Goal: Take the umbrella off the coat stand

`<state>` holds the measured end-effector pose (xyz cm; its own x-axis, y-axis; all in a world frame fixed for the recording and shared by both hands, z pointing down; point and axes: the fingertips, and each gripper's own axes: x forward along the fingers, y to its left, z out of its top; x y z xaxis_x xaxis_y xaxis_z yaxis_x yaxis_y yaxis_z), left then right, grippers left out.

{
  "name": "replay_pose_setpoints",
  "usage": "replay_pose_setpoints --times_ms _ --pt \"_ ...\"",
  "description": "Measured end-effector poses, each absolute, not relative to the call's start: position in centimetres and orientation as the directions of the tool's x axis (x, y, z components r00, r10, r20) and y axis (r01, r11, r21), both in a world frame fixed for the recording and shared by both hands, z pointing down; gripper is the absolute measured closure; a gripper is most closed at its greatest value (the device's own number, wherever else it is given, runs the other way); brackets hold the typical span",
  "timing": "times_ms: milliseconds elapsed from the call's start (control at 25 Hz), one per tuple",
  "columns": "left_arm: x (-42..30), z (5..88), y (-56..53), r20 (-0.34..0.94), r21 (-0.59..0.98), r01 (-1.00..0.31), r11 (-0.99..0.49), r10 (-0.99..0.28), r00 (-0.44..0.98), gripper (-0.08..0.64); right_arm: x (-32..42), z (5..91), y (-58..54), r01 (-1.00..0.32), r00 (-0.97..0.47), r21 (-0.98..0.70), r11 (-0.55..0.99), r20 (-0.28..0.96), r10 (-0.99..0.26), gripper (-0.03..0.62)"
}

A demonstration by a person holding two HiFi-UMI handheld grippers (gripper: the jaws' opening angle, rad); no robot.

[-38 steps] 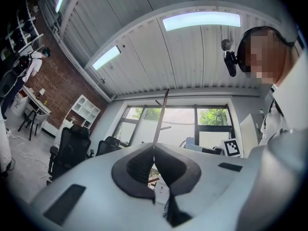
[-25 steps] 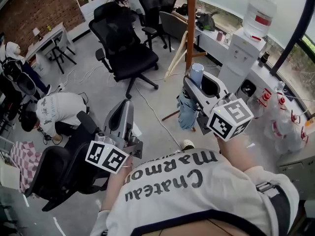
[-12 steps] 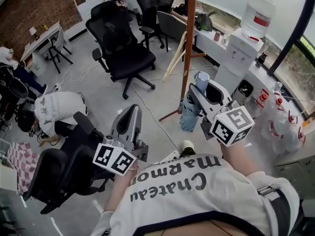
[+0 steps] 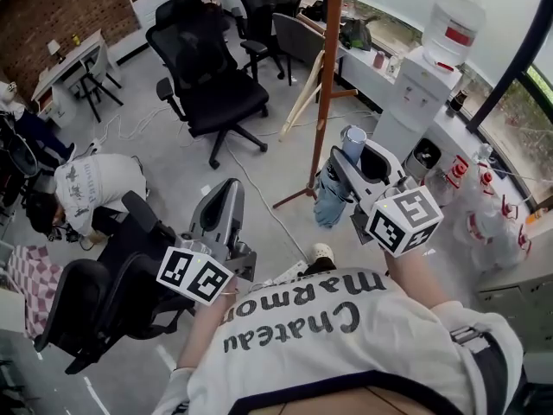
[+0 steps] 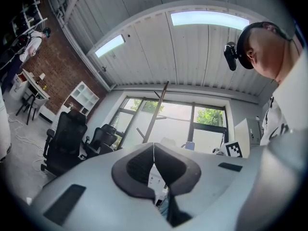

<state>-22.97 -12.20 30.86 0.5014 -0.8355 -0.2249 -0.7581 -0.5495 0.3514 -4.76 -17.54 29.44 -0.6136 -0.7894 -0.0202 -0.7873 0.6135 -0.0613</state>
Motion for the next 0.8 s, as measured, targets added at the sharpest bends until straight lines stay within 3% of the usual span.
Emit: replay_pose_setpoints --times_ms 800 --pt "-21.9 30.2 -12.9 -0.226 0.35 -0.769 -0.535 -0.845 0.485 0.535 -3.9 29.5 -18.7 -0.77 -0.636 -0.055 0.636 -0.006 -0.771 0.425"
